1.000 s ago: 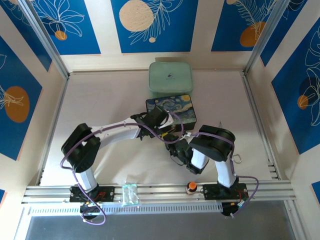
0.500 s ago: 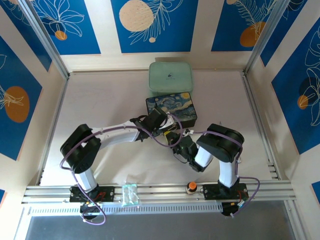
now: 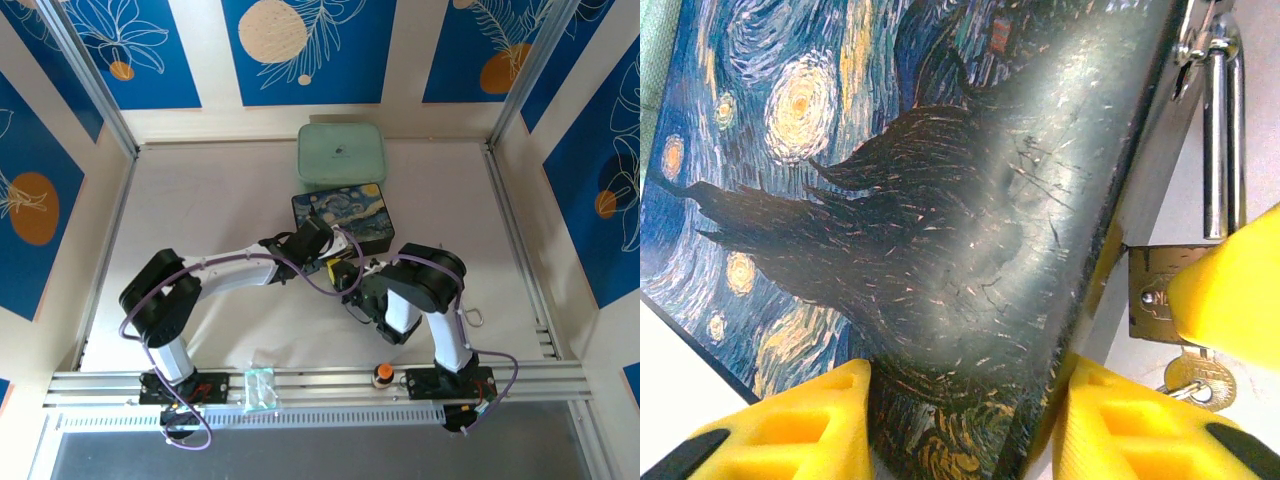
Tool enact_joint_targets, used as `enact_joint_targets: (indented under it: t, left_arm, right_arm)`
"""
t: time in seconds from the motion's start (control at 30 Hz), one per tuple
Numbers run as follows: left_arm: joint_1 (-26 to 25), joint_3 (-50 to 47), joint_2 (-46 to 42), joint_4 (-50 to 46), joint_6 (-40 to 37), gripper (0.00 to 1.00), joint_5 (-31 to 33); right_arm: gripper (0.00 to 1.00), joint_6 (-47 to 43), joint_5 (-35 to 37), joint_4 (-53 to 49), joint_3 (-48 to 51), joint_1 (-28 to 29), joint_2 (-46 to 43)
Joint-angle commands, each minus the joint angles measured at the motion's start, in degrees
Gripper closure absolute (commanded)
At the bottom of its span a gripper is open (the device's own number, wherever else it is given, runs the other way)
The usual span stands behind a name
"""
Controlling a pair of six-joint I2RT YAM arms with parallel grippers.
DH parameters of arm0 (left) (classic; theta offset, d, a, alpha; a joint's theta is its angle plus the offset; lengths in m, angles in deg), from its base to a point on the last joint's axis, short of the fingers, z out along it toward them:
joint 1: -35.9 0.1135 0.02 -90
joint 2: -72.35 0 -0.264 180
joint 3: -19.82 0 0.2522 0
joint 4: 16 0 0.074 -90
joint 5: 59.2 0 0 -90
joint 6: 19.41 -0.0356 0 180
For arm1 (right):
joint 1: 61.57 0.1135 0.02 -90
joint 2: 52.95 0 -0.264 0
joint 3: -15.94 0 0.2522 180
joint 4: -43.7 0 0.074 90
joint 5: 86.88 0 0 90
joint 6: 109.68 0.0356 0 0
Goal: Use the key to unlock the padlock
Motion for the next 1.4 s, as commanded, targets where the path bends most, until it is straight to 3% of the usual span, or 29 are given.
enact_joint_targets:
  t: [0.0, 0.3, 0.37, 0.47, 0.53, 0.63, 0.73, 0.83, 0.93, 1.1, 1.23, 1.37]
  left_arm:
    - [1.55, -3.94, 5.2, -14.26, 0.73, 0.62, -0.98]
    - [1.59, -4.82, 4.24, -13.74, 0.88, 0.63, -0.91]
    - [1.59, -5.08, 4.74, -13.42, 0.96, 0.65, -1.62]
    - [1.59, -4.62, 6.21, -13.49, 1.47, 0.65, -2.4]
    - [1.59, -4.41, 6.96, -13.51, 1.47, 0.65, -2.16]
    - [1.59, -4.77, 6.83, -13.34, 1.46, 0.65, -2.59]
    - [1.59, -5.41, 6.2, -12.92, 1.67, 0.65, -3.19]
    - [1.59, -5.38, 6.03, -12.92, 1.5, 0.65, -3.02]
    - [1.46, -5.0, 5.49, -13.6, 1.76, 0.66, -3.39]
    - [1.32, -5.35, 3.69, -13.59, 1.82, 0.65, -3.42]
    - [1.13, -4.85, 3.31, -13.86, 2.06, 0.65, -3.69]
    - [0.56, -3.74, 3.66, -14.53, 2.6, 0.66, -3.46]
  right_arm:
    - [0.95, 4.19, 5.34, -16.43, 2.78, -1.13, 3.52]
    - [0.95, 4.94, 14.32, -49.79, 4.78, 0.8, -15.26]
    - [0.95, 6.71, 15.86, -45.9, 6.57, -0.23, -15.02]
    - [0.95, 0.61, 12.45, -29.24, 8.92, -4.06, -10.96]
    - [0.95, 0.71, 10.56, -30.01, 8.09, -5.58, -9.86]
    - [0.95, 1.91, 13.36, -33.45, 7.89, -5.61, -10.03]
    - [0.95, -2.06, 14.89, -26.7, 8.7, -5.53, -9.07]
    - [0.94, -4.21, 9.9, -26.53, 7.98, -6.2, -8.44]
    - [0.86, -1.57, 7.47, -36.48, 6.67, -5.78, -8.92]
    - [0.8, -5.93, 7.35, -34.7, 8.12, -5.53, -9.09]
    - [0.81, -8.0, 10.11, -46.65, 7.89, -4.56, -16.52]
    - [0.82, -9.29, 16.79, -73.46, 3.46, -2.36, -30.64]
